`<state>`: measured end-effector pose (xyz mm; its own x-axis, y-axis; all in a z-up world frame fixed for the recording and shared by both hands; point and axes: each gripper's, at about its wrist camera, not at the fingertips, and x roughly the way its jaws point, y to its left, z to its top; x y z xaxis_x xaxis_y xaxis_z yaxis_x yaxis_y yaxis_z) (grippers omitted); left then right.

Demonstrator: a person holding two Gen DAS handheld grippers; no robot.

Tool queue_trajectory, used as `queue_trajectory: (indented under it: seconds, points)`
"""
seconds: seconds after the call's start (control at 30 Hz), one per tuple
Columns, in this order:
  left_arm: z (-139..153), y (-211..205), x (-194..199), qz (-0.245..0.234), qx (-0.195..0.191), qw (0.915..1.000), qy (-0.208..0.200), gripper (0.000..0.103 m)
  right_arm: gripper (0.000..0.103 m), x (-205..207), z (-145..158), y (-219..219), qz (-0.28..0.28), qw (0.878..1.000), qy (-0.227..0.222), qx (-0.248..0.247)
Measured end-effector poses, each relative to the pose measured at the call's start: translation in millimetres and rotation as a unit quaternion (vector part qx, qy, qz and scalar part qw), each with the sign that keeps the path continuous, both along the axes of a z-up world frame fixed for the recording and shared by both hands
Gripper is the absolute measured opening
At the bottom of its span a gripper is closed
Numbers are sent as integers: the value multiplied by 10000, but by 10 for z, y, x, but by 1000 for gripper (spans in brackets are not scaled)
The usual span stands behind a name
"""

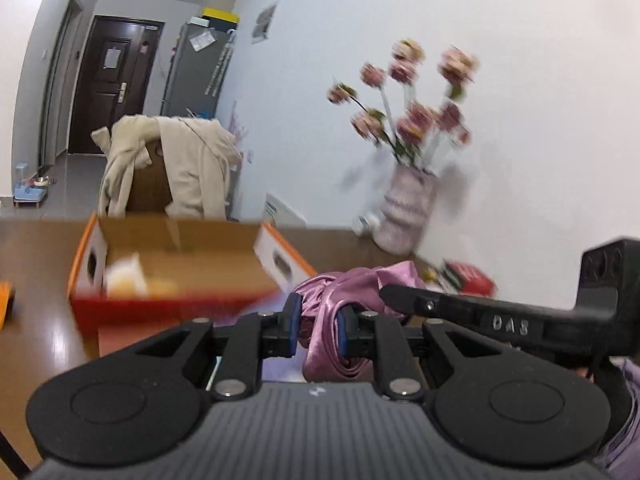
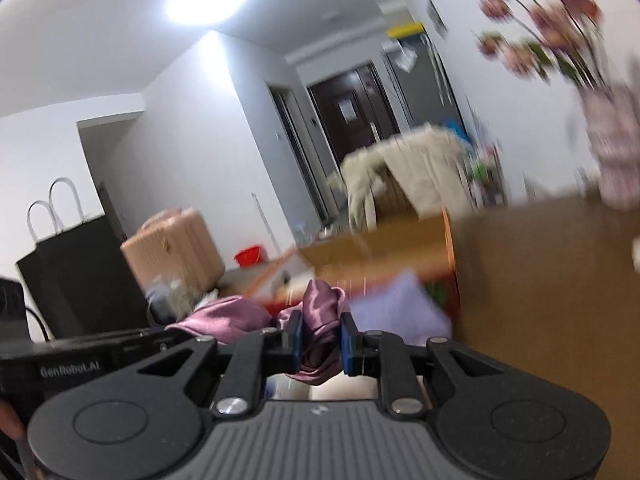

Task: Organize soft objects
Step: 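Carry the pink satin bow into the box and release it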

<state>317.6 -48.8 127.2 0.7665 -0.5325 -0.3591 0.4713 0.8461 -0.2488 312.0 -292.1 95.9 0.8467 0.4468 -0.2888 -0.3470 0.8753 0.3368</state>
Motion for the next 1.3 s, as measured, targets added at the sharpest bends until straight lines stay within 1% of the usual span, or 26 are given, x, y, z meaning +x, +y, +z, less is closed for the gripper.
queue_trajectory:
  seconds: [0.03, 0.1, 0.13, 0.17, 0.27, 0.3, 0.37, 0.43, 0.47, 0.5, 0.53, 0.6, 0.63, 0.67, 0.77, 0.8, 0.87, 0.97, 1.03, 1.07, 1.1, 1.17, 1.2, 1.27, 1.3]
  points:
    - [80, -25, 228, -7, 11, 10000, 12, 18, 18, 244, 90, -15, -29, 10000, -54, -23]
    - [191, -95, 775, 31, -17, 9999, 119, 18, 18, 710, 194, -71, -79, 9999, -53, 82]
    - [198, -137, 1006, 7, 14, 9999, 169, 18, 18, 1000, 217, -104, -188, 9997, 29, 130]
    - [182, -168, 1265, 99, -27, 9996, 271, 18, 18, 1238, 223, -111, -272, 9996, 86, 72]
    - [8, -260, 2034, 233, -46, 9979, 604, 18, 18, 1992, 131, -88, -506, 9980, 340, -148]
    - [-91, -299, 2330, 269, -35, 9963, 820, 18, 18, 2265, 57, -76, -583, 9967, 535, -157]
    - [-275, -340, 2782, 408, -38, 9926, 1140, 18, 18, 2716, -108, -51, -707, 9936, 831, -299]
    - [-441, -381, 3142, 452, -103, 9880, 1477, 18, 18, 3115, -290, -81, -788, 9892, 1210, -247]
    - [-526, -406, 3294, 503, -100, 9861, 1578, 19, 18, 3307, -378, -98, -872, 9860, 1399, -252]
    - [-613, -424, 3418, 648, -102, 9845, 1628, 23, 19, 3442, -452, -101, -960, 9835, 1504, -295]
    - [-696, -454, 3501, 769, -77, 9835, 1638, 32, 23, 3573, -527, -105, -1048, 9808, 1615, -323]
    - [-859, -489, 3605, 888, 67, 9798, 1788, 47, 21, 3669, -650, -72, -1191, 9777, 1663, -481]
    - [-907, -495, 3618, 910, 117, 9789, 1826, 48, 23, 3719, -670, -53, -1117, 9769, 1750, -511]
    - [-932, -486, 3604, 870, 160, 9792, 1825, 48, 30, 3732, -657, -26, -1051, 9778, 1729, -545]
    - [-869, -447, 3505, 789, 229, 9817, 1716, 49, 36, 3686, -597, 94, -1033, 9796, 1443, -940]
    - [-807, -415, 3450, 766, 211, 9828, 1668, 50, 38, 3670, -580, 114, -1037, 9800, 1367, -1005]
    - [-646, -367, 3341, 788, 282, 9841, 1564, 53, 46, 3633, -503, 135, -1012, 9805, 1341, -1020]
    - [-326, -265, 3085, 857, 494, 9866, 1296, 58, 50, 3445, -268, 87, -987, 9833, 1199, -948]
    - [-100, -157, 2832, 945, 656, 9866, 1159, 66, 53, 3235, -30, 46, -960, 9858, 992, -953]
    - [-5, -103, 2707, 1029, 725, 9860, 1093, 69, 56, 3118, 91, 25, -949, 9868, 894, -963]
    - [105, -58, 2529, 1145, 782, 9854, 985, 76, 58, 3007, 201, -9, -939, 9877, 807, -960]
    - [290, 28, 2177, 1211, 869, 9862, 723, 77, 68, 2684, 446, -73, -901, 9895, 573, -976]
    - [375, 68, 2003, 1206, 896, 9869, 589, 78, 69, 2526, 537, -100, -878, 9898, 488, -1009]
    - [539, 159, 1613, 1268, 904, 9873, 316, 80, 77, 2177, 717, -134, -808, 9899, 304, -1125]
    - [599, 202, 1428, 1263, 876, 9879, 196, 82, 77, 1986, 797, -142, -759, 9898, 184, -1194]
